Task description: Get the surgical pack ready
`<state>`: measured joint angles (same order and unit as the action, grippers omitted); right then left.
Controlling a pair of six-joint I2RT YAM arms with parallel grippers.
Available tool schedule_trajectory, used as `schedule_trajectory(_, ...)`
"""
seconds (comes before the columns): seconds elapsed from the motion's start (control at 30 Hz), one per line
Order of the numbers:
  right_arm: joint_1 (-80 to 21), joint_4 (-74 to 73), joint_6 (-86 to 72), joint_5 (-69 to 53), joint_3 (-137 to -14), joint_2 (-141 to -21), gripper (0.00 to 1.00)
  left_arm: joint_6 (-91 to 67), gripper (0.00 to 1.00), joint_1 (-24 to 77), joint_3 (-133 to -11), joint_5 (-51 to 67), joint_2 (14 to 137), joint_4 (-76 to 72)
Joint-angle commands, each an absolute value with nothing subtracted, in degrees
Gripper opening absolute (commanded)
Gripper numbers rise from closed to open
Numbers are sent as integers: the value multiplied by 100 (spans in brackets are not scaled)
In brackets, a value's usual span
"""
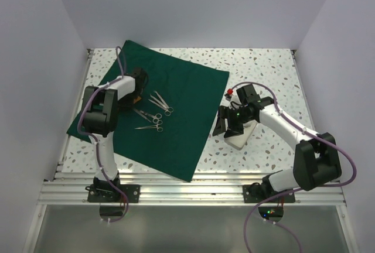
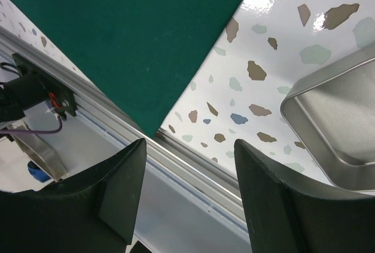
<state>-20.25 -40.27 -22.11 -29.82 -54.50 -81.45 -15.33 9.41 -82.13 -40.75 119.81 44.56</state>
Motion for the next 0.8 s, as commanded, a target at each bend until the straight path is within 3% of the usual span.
schedule_trajectory(0.0,-2048,-3938,-2136,-3190,-5502,-8235,65,-1468,31,870,-8385,-4245,12155,4289)
schedule_trajectory(0.4,-2048,-3920,-2144,-3243,-5572,-8306,65,-1257,23,519,-8279,-3622,12103,3850)
schedule_trajectory(0.63,-2048,-3876,-2215,-3217,-5599,-8350,65,-1204,12,352,-8077,-3305,12094,3630)
schedule_trajectory(0.7,-2057,-3841,-2241,-3208,-5590,-8376,65,-1169,2,352,-8077,-3322,12103,3621)
schedule_trajectory(0.77,-2057,-3797,-2267,-3208,-5581,-8393,66,-1186,0,352,-8156,-3322,12042,3717)
